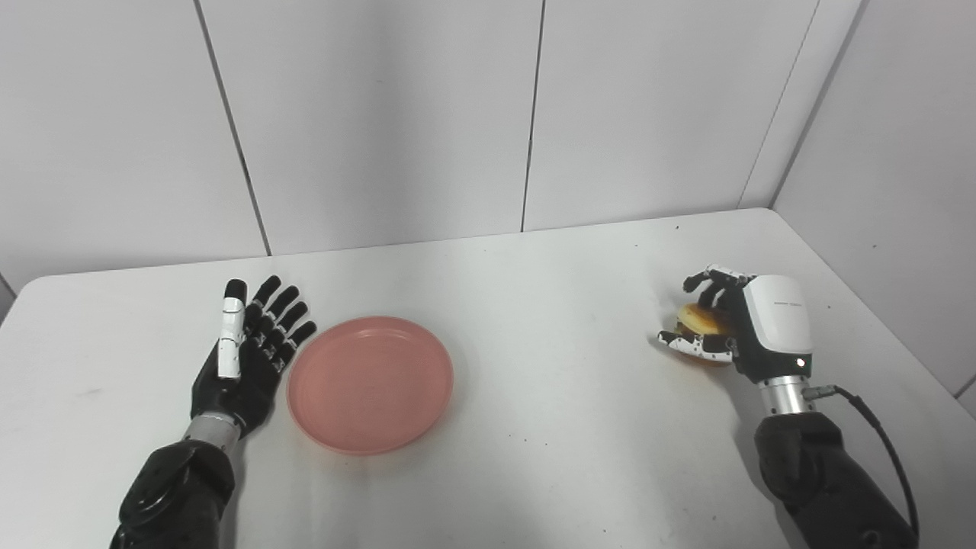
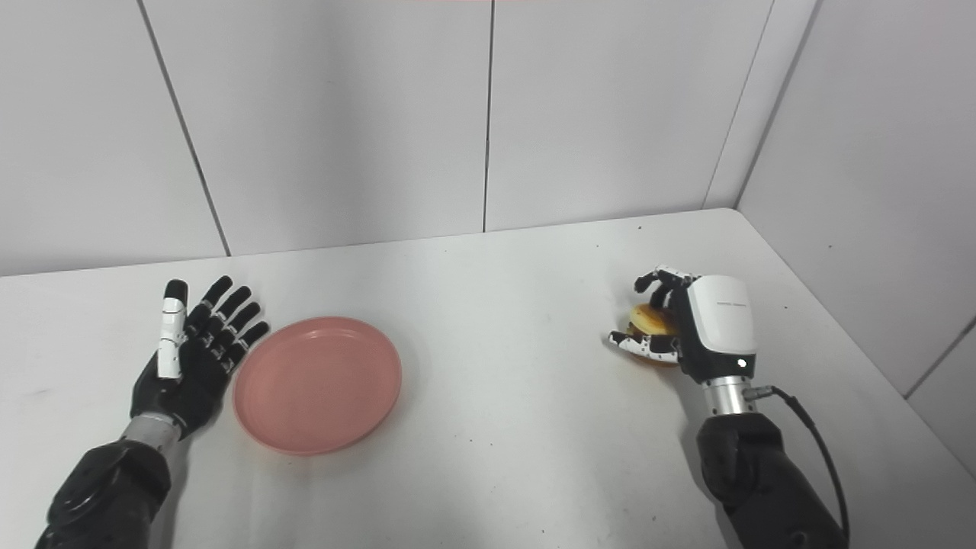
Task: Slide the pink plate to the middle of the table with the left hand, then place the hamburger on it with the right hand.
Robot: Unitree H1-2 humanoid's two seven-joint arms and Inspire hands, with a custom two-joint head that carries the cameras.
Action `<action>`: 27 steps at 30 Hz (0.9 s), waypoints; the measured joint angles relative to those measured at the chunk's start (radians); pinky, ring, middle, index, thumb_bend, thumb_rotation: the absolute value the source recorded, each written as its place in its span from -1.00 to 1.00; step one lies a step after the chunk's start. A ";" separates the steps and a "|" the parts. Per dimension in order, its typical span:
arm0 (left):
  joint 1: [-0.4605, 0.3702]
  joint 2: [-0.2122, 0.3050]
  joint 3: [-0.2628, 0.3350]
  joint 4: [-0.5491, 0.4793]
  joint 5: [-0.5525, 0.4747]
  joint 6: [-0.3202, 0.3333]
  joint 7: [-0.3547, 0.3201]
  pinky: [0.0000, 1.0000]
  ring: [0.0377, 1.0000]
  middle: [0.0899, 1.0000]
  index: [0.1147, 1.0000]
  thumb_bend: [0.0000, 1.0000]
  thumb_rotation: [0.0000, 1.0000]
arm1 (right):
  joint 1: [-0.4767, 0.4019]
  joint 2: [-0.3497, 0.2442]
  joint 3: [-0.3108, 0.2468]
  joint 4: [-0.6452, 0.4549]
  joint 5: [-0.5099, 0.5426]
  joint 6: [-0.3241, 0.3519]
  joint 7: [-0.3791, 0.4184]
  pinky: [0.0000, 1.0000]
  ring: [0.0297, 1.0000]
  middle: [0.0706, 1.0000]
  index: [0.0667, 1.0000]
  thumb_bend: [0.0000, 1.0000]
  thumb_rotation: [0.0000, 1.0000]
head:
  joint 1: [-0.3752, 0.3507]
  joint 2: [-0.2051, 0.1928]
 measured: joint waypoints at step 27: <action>0.001 -0.042 -0.018 -0.014 0.005 0.013 0.036 0.84 0.88 0.86 0.85 0.57 0.69 | -0.030 0.116 0.042 -0.364 0.042 -0.030 0.183 -0.59 -0.53 -0.34 -0.14 0.02 -0.66 | 0.144 -0.002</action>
